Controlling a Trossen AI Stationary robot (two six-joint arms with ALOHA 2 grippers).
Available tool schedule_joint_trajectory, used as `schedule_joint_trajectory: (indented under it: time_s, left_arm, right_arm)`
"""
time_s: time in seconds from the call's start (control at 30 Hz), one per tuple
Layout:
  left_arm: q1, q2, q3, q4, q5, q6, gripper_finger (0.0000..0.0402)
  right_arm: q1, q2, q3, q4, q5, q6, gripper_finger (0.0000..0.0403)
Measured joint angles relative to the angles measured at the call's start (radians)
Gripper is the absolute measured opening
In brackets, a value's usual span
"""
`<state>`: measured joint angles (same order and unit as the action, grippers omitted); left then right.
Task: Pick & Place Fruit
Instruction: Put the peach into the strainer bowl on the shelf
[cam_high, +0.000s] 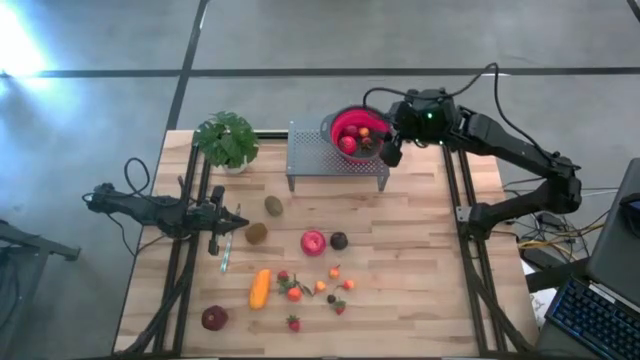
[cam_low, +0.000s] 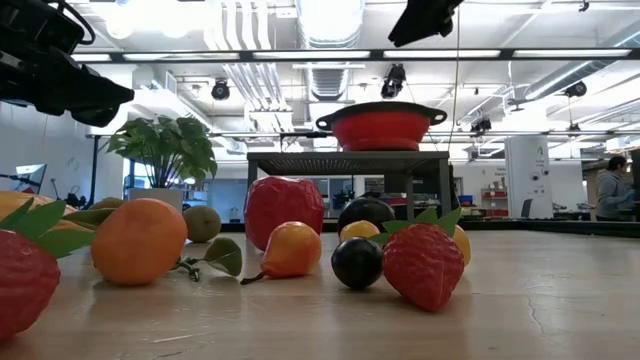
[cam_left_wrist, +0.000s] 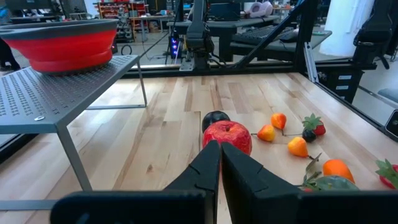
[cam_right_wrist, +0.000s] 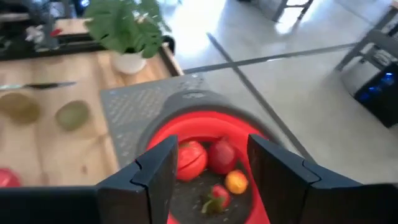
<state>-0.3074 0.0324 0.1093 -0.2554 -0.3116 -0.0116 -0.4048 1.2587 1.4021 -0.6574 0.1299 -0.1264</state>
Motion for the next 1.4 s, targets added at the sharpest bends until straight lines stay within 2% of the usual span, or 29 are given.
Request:
schedule_joint_trajectory:
  time_s: [0.33, 0.57, 0.77, 0.93, 1.07, 1.2, 1.4]
  left_arm:
    - [0.0, 0.0, 0.0, 0.0, 0.0, 0.0, 0.0021]
    - [0.0, 0.0, 0.0, 0.0, 0.0, 0.0, 0.0021]
    - [0.0, 0.0, 0.0, 0.0, 0.0, 0.0, 0.0021]
    - [0.0, 0.0, 0.0, 0.0, 0.0, 0.0, 0.0021]
    - [0.0, 0.0, 0.0, 0.0, 0.0, 0.0, 0.0021]
    - [0.0, 0.0, 0.0, 0.0, 0.0, 0.0, 0.0021]
    - [0.0, 0.0, 0.0, 0.0, 0.0, 0.0, 0.0021]
  right_arm:
    - [0.206, 0.006, -0.026, -0.137, -0.002, 0.039, 0.0155]
    - [0.419, 0.006, -0.096, -0.155, -0.003, 0.116, 0.0132]
    - [0.629, 0.006, -0.196, -0.144, -0.002, 0.225, 0.013]
    - [0.79, 0.006, -0.296, -0.017, 0.0, 0.289, 0.0148]
    - [0.872, 0.006, -0.39, 0.146, 0.0, 0.315, 0.0166]
    - [0.917, 0.006, -0.489, 0.293, 0.003, 0.319, 0.0184]
    - [0.924, 0.006, -0.631, 0.537, 0.021, 0.308, 0.0211]
